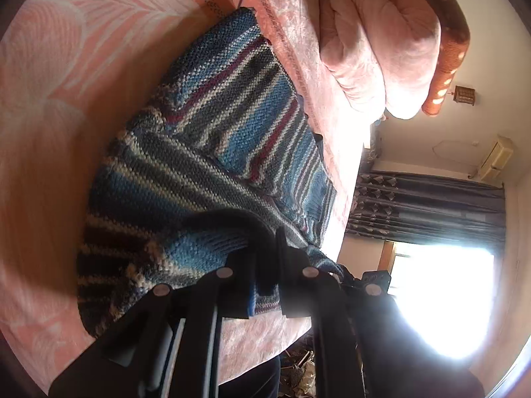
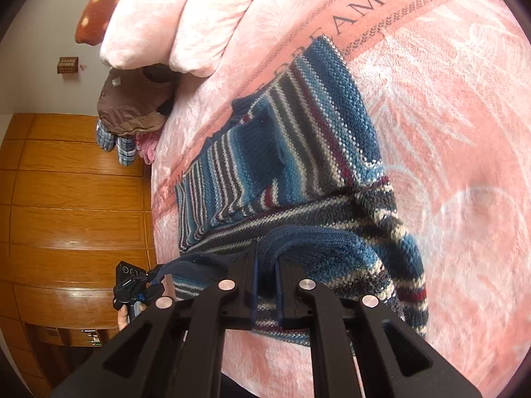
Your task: Fold small clothes
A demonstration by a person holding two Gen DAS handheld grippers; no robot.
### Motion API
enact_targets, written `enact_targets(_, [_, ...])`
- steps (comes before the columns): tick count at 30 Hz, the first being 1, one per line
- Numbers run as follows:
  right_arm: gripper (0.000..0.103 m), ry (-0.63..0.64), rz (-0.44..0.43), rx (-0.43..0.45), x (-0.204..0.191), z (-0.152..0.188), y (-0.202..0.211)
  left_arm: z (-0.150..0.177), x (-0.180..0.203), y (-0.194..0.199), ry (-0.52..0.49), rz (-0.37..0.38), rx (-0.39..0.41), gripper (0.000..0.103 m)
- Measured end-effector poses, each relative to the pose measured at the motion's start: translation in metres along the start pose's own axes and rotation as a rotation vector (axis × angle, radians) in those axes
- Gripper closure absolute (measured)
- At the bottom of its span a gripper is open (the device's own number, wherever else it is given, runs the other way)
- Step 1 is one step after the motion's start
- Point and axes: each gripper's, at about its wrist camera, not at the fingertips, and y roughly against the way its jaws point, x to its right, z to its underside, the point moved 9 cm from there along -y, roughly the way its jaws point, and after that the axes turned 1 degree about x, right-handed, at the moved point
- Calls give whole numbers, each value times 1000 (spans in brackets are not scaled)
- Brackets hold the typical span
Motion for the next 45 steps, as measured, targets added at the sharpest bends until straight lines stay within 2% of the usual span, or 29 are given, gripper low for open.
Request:
enact_targets(5, [92, -21, 35, -34, 18, -23, -30, -28, -20, -28, 2, -67, -15, 92])
enact_targets(7, [87, -35, 25, -49, 22, -29, -36, -31, -20, -33, -38, -75, -19, 88])
enact_targets(8, [76, -37, 11, -57, 22, -31, -38, -31, -17, -32, -61, -66, -19, 86])
enact_targets(9, [66, -36, 0, -57, 18, -32, -37, -31, -12, -29, -85, -51, -14, 77])
enact_targets(10, [64, -26, -8, -52, 15, -34, -33, -30, -6, -23, -115, -31, -2, 59])
enact_targets(12, [61, 17, -59, -50, 0, -35, -23, -27, 10, -9, -197, -2, 27, 38])
enact_targets(14, [60, 83, -57, -38, -13, -36, -11, -24, 21, 2, -287, -21, 33, 37])
enact_targets(17, [60, 227, 19, -16, -26, -37, 0, -21, 28, 6, -385, -73, 19, 36])
enact_targets(19, [60, 289, 62, -31, -29, -36, -3, -23, 25, -1, -434, -144, -2, 36])
enact_targets(21, [60, 339, 107, -44, -28, -35, -10, -29, 22, -13, -474, -218, -26, 37])
enact_targets(26, [60, 431, 228, -72, -9, -37, -32, -41, 7, -40, -511, -312, -80, 37])
enact_targets(30, [60, 466, 265, -108, 2, -37, -50, -44, 8, -53, -524, -305, -113, 39])
enact_targets(33, [60, 484, 259, -111, 5, -36, -56, -38, 7, -56, -541, -309, -122, 41])
enact_targets(35, [61, 490, 253, -105, 4, -36, -56, -36, 3, -57, -554, -337, -126, 53])
enact_targets(36, [61, 498, 253, -103, 3, -35, -55, -36, 1, -57, -559, -345, -124, 64])
enact_targets(37, [62, 508, 256, -103, 3, -35, -55, -33, -2, -55, -562, -349, -123, 79])
enact_targets(38, [67, 518, 262, -101, 3, -35, -55, -33, -2, -54, -558, -341, -122, 87])
enact_targets(39, [78, 525, 265, -103, 3, -33, -55, -33, -2, -51, -551, -324, -113, 93])
enact_targets(41, [93, 548, 279, -96, 2, -31, -53, -32, 1, -44, -546, -294, -88, 94])
enact_targets(45, [94, 565, 246, -37, -12, -25, -36, -25, 19, -30, -562, -227, -42, 96])
